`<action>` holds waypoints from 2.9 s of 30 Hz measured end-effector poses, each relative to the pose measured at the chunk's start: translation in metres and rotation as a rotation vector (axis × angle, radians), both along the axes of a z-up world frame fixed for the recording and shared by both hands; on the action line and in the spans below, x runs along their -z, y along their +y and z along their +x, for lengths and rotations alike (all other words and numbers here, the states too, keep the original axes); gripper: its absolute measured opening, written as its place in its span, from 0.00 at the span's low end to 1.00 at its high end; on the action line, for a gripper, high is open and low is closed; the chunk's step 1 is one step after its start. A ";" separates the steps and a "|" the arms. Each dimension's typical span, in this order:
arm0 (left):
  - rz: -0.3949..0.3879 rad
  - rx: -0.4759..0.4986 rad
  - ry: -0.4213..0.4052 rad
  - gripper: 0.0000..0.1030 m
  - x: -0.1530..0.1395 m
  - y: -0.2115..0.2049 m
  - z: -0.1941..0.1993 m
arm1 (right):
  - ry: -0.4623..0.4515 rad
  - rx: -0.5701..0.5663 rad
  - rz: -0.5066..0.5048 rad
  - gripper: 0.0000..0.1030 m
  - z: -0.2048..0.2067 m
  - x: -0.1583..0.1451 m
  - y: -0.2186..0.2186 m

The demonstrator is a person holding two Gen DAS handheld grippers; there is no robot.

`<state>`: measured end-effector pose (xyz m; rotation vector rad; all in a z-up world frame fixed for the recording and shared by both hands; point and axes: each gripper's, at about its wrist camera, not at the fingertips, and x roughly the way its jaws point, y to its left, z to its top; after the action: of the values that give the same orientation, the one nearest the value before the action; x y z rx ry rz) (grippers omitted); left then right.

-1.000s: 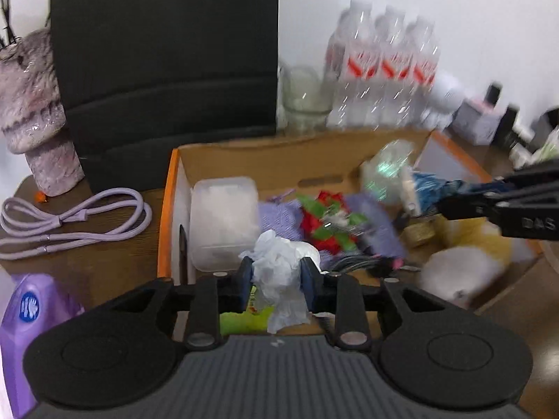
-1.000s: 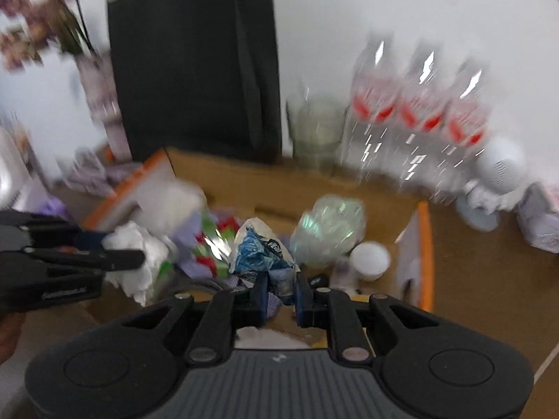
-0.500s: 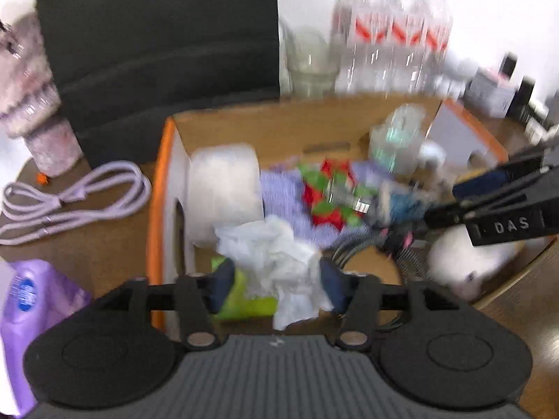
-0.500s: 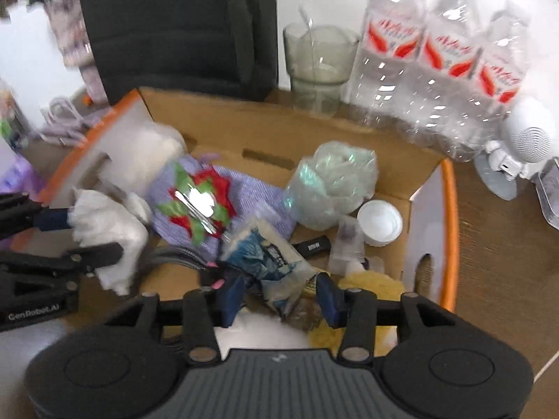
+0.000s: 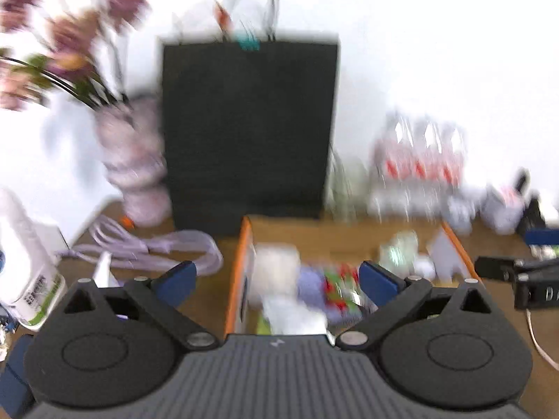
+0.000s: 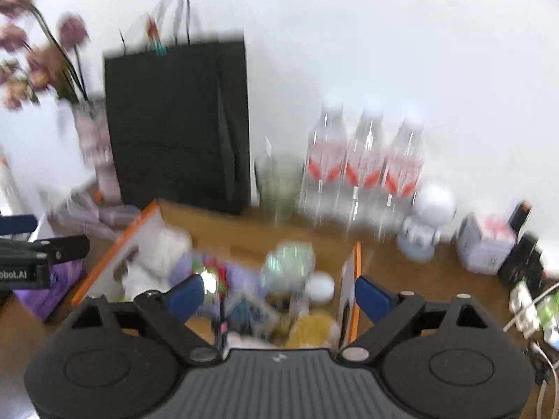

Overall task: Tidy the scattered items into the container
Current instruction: 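Withdraw both open tools from the box toward the white disc, then grasp the round white disc with the right tool while the left tool grasps a small scrap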

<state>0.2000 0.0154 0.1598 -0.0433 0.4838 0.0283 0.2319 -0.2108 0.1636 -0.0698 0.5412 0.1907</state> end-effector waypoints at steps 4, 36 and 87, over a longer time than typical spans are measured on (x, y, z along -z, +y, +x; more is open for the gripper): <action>-0.039 0.020 -0.107 1.00 0.024 -0.006 -0.029 | -0.137 0.020 0.105 0.90 -0.028 0.036 -0.005; 0.037 0.052 0.007 1.00 0.123 -0.015 -0.281 | -0.004 0.026 0.129 0.90 -0.295 0.139 -0.012; 0.004 0.189 0.168 0.21 0.154 -0.067 -0.075 | 0.084 -0.003 0.163 0.45 -0.111 0.163 0.000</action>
<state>0.1245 -0.0518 0.0058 0.0096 0.6545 -0.1537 0.1212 -0.2105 0.0002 0.0961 0.6078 0.2403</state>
